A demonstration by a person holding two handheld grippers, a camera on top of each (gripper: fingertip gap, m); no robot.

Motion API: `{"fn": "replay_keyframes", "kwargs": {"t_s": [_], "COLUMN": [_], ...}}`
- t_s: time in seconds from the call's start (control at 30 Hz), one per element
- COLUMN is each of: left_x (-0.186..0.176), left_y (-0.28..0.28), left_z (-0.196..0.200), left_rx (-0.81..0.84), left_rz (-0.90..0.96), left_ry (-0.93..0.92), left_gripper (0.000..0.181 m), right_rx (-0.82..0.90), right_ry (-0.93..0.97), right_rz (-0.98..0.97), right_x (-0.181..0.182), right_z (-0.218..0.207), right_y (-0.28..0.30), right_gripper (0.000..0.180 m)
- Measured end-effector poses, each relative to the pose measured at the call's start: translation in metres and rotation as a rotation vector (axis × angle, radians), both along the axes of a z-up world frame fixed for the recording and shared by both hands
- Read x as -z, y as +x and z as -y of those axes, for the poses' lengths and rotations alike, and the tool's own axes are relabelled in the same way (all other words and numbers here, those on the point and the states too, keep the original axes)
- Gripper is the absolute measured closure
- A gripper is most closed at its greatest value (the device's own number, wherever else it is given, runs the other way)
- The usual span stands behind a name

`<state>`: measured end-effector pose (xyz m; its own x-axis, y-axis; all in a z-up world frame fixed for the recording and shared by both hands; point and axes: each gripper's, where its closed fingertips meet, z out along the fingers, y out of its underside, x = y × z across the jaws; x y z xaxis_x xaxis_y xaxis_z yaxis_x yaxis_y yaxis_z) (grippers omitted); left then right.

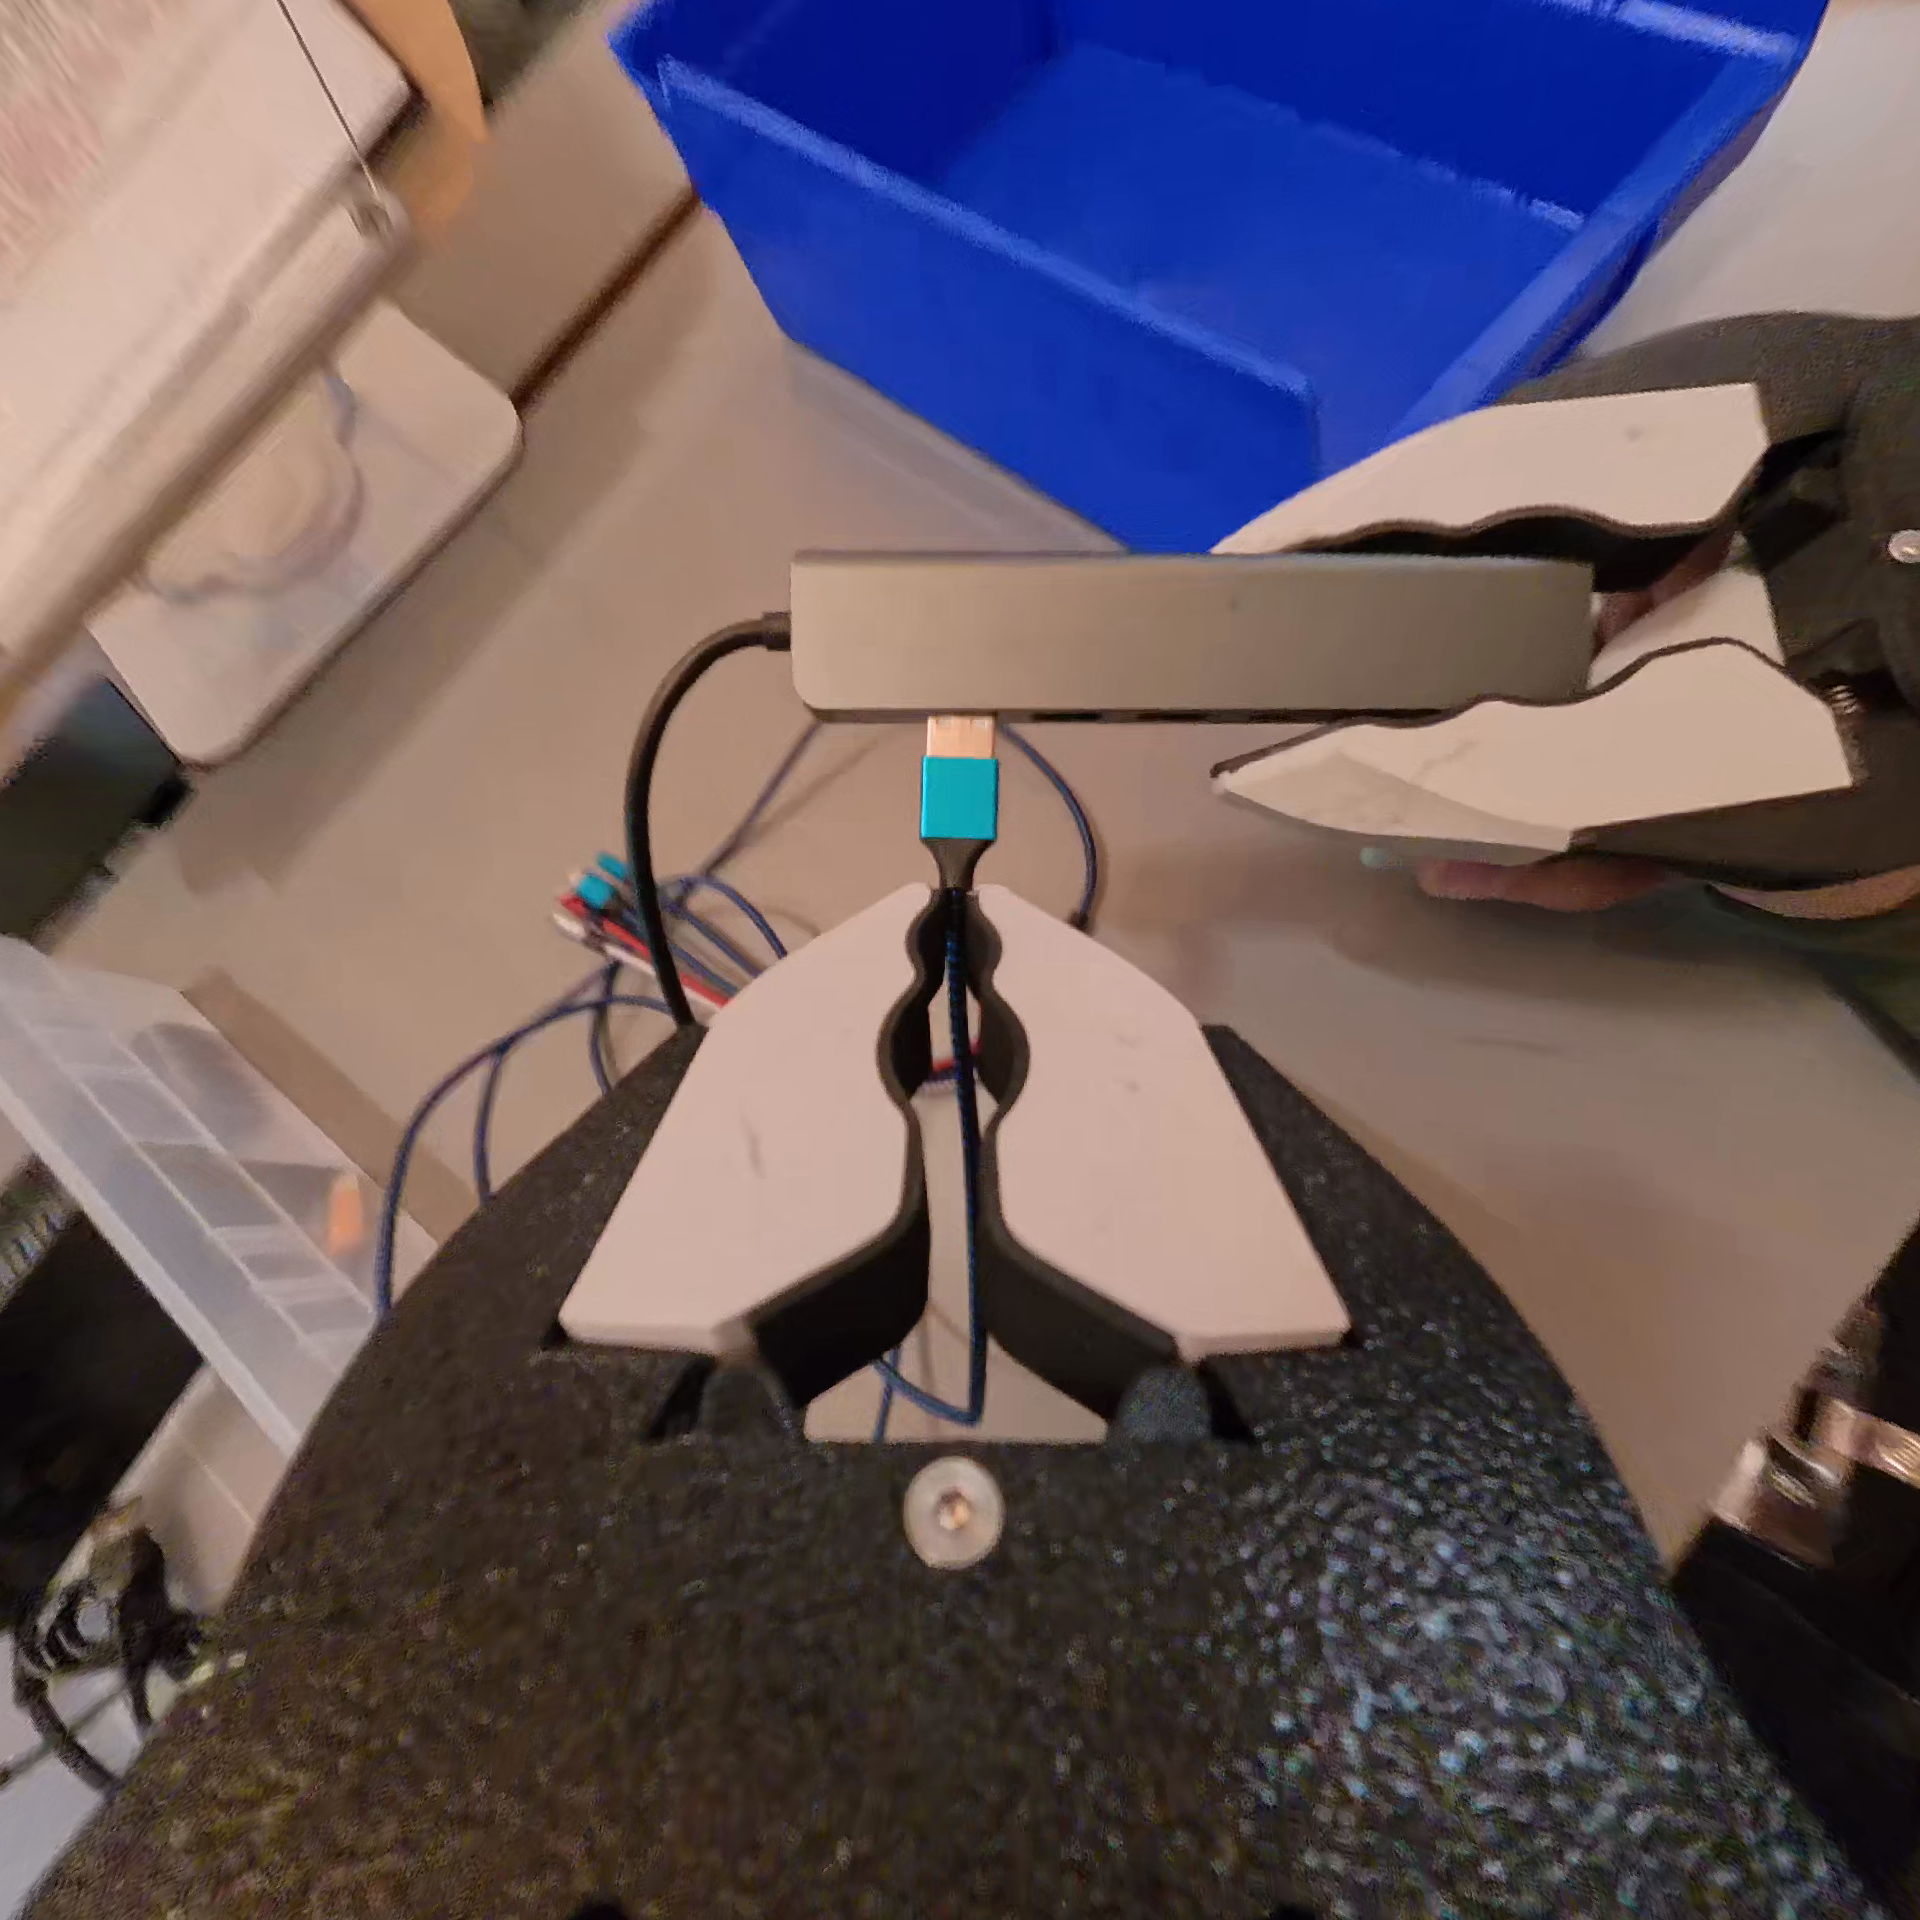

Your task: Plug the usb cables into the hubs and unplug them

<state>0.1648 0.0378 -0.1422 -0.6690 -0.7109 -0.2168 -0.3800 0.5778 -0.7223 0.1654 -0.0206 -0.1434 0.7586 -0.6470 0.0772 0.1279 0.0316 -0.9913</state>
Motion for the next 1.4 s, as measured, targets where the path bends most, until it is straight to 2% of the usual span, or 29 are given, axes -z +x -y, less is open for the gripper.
{"fn": "replay_keyframes", "kwargs": {"t_s": [0.03, 0.23, 0.33, 0.5, 0.57, 0.87, 1.07, 1.13, 1.4], "left_x": [-0.005, -0.018, -0.019, -0.021, -0.023, -0.018, -0.019, -0.015, -0.013], "left_y": [0.002, 0.008, 0.006, 0.010, 0.007, 0.011, 0.012, 0.014, 0.012], "left_z": [0.003, 0.017, 0.022, 0.021, 0.025, 0.023, 0.024, 0.020, 0.018], "left_rx": [0.011, 0.087, 0.110, 0.078, 0.111, 0.093, 0.113, 0.118, 0.120], "left_rz": [0.061, 0.363, 0.449, 0.497, 0.492, 0.476, 0.496, 0.488, 0.491], "left_ry": [-0.021, -0.168, -0.253, -0.303, -0.320, -0.370, -0.348, -0.282, -0.299], "left_gripper": [0.179, 0.178, 0.171, 0.155, 0.166, 0.168, 0.168, 0.168, 0.168], "right_rx": [-0.013, -0.011, -0.005, -0.012, -0.022, -0.069, -0.062, -0.041, -0.056], "right_ry": [0.043, 0.175, 0.192, 0.204, 0.192, 0.179, 0.161, 0.113, 0.105], "right_rz": [-0.023, -0.063, -0.062, -0.062, -0.058, -0.054, -0.041, -0.025, -0.020], "right_x": [-0.002, -0.009, -0.011, -0.012, -0.011, -0.011, -0.011, -0.008, -0.008], "right_z": [0.002, 0.011, 0.014, 0.015, 0.013, 0.007, 0.005, 0.001, 0.000], "right_y": [0.000, 0.002, 0.003, 0.003, 0.002, -0.002, -0.003, -0.002, -0.003], "right_gripper": [0.144, 0.144, 0.144, 0.144, 0.144, 0.144, 0.144, 0.144, 0.144]}}
